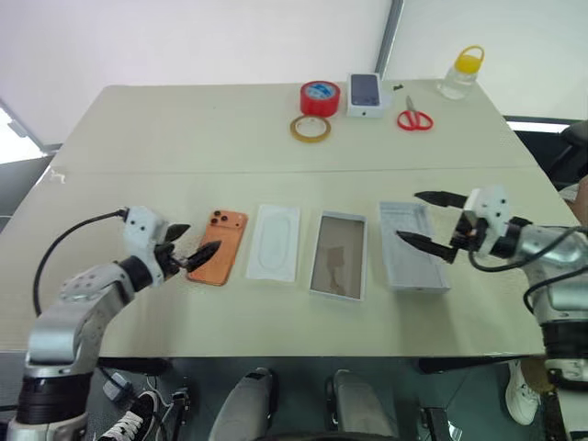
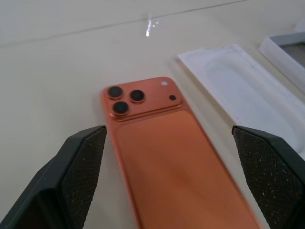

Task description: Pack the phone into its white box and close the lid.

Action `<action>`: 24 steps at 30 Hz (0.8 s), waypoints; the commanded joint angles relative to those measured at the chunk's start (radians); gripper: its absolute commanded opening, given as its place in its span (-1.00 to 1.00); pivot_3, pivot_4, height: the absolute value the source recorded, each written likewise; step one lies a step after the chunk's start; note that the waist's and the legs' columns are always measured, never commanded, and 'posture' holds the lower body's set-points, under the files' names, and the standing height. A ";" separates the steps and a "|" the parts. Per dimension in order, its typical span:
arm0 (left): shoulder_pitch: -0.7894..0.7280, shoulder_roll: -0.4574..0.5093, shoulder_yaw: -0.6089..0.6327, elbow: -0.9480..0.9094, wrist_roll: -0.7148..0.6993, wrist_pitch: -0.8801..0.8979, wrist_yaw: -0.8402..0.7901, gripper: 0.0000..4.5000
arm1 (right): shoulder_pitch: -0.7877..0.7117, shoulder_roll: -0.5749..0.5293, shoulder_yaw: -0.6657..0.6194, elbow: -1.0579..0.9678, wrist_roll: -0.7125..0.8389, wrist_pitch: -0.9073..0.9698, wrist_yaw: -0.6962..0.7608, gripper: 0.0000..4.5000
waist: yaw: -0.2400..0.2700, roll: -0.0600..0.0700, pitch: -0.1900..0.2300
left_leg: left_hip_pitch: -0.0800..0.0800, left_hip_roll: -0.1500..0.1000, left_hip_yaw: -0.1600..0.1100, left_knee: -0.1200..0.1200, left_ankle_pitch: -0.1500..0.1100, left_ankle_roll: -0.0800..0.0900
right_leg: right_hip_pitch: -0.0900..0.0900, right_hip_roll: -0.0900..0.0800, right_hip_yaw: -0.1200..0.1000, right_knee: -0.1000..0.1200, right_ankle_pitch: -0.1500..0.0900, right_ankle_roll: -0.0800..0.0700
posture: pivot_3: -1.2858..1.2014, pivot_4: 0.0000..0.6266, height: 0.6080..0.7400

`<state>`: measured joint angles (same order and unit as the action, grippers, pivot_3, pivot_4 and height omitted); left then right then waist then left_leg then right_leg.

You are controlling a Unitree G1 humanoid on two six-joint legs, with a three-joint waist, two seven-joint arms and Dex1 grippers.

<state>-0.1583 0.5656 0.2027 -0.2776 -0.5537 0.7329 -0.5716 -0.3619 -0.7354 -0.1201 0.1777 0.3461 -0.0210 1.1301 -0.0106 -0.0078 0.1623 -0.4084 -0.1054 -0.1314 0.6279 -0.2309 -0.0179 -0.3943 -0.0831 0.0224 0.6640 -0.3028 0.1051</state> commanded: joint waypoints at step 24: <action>-0.230 -0.259 0.048 0.085 -0.303 0.571 0.271 0.97 | -0.023 -0.006 0.082 -0.116 -0.050 -0.016 0.010 0.99 | 0.000 0.000 0.000 | 0.000 0.000 0.000 0.002 0.001 -0.001 | 0.000 0.001 0.000 0.001 0.000 0.000 | 0.03 -0.52 1.00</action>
<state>-0.3690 0.3067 0.2329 -0.1999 -0.8360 1.2809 -0.3080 -0.3632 -0.7305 -0.0170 0.0743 0.2951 -0.0195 1.1440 -0.0104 -0.0082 0.1624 -0.4082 -0.1054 -0.1315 0.6298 -0.2303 -0.0189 -0.3938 -0.0821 0.0222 0.6650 -0.3027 0.1053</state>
